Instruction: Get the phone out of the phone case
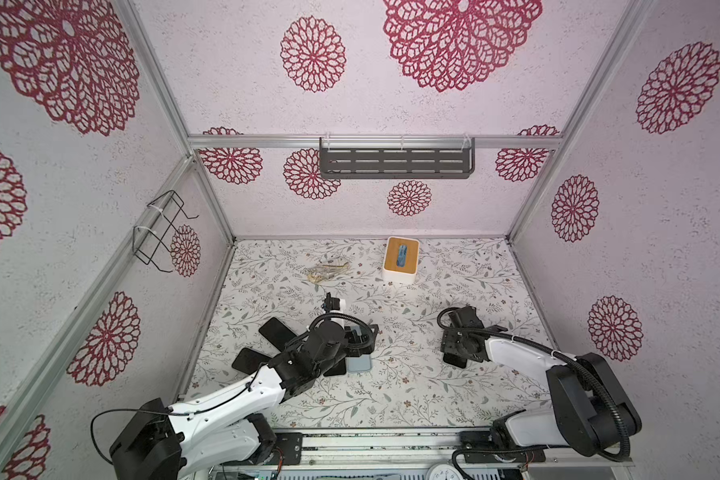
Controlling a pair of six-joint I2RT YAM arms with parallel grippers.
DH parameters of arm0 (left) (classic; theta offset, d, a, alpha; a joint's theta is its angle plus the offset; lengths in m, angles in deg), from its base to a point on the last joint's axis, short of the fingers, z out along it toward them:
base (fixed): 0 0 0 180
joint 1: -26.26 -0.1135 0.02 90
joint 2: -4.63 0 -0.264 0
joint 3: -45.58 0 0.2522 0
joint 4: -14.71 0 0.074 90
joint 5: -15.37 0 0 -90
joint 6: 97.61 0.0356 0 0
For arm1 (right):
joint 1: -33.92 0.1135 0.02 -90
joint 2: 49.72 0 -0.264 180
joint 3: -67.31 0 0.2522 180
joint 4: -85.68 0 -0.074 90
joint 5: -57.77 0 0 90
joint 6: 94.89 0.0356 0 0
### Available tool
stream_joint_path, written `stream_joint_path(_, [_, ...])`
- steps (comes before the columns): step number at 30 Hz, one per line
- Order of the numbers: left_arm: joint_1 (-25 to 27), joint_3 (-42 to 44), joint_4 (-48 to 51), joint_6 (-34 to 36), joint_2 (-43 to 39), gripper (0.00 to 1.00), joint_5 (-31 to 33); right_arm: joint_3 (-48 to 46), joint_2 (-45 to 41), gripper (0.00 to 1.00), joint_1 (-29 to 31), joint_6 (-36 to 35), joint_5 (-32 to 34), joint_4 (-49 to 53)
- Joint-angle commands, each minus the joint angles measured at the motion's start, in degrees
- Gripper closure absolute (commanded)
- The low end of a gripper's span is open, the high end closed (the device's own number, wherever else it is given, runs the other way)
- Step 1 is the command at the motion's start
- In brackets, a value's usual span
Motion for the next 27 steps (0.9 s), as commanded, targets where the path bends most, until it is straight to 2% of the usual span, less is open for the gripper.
stream_joint_path(1, [-0.72, 0.68, -5.90, -2.13, 1.96, 0.03, -2.70, -1.09, -2.50, 0.35, 1.60, -4.20, -6.04, 0.06])
stream_joint_path(11, [-0.71, 0.77, -16.20, -6.15, 9.50, 0.03, -7.02, -2.75, -9.17, 0.45, 3.15, -7.58, -12.19, -2.61])
stream_joint_path(22, [-0.54, -1.97, -30.43, -13.17, 23.79, 0.00, -14.82, -4.95, -13.16, 0.54, 5.87, -9.02, -23.50, -9.49])
stream_joint_path(27, [-0.54, -3.20, -36.25, -16.88, 29.61, 0.03, -17.75, -4.77, -14.42, 0.57, 8.58, -9.41, -26.97, -12.38])
